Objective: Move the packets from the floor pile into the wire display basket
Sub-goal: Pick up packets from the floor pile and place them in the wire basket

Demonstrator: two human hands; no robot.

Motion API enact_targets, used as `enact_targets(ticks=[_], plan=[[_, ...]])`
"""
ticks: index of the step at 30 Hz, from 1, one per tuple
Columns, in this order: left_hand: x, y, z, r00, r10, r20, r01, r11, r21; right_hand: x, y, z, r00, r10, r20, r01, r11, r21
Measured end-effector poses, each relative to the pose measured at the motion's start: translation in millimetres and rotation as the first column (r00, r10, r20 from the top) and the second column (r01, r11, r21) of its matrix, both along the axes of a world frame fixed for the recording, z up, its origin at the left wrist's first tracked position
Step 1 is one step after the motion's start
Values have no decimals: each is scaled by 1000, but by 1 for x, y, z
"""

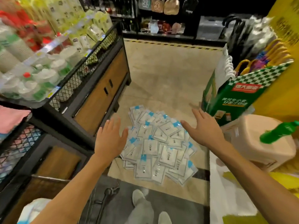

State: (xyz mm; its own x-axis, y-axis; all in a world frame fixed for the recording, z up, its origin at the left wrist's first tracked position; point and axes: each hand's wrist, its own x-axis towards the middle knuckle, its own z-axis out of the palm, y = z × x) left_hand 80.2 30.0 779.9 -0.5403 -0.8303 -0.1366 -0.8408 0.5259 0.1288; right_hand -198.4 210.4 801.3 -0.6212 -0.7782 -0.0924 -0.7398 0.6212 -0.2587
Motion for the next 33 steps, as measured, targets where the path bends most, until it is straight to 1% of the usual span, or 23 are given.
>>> enact_targets(ticks=[4,9,12,15,18,21,25,28,33], plan=[[-21,-29,-49,999,-36,0,36,996,76,-18,-8,-39,996,-86,22,84,994,76],[-38,-68,-118,999,-53,7,51,985,164,-23,-30,-92,988,-144,54,136,983,127],[-43,-87,-165,998,-48,44,38,977,211,-23,-51,-138,981,-172,86,156,973,169],[-45,-100,-224,997,-19,81,0,973,229,-26,-69,-197,974,-188,130,159,966,204],[-45,-108,-300,992,-7,129,-27,967,254,-32,-80,-271,968,-191,161,154,964,218],[-46,-109,-387,989,10,145,-51,959,280,-41,-91,-357,965,-199,173,156,960,233],[-47,-100,-521,988,74,136,-117,931,346,-52,-104,-491,953,-212,217,150,951,272],[-49,-89,-619,980,125,154,-175,909,379,-58,-108,-596,953,-213,215,146,945,292],[-42,-69,-771,962,243,121,-271,874,403,-65,-109,-752,939,-269,212,218,947,236]])
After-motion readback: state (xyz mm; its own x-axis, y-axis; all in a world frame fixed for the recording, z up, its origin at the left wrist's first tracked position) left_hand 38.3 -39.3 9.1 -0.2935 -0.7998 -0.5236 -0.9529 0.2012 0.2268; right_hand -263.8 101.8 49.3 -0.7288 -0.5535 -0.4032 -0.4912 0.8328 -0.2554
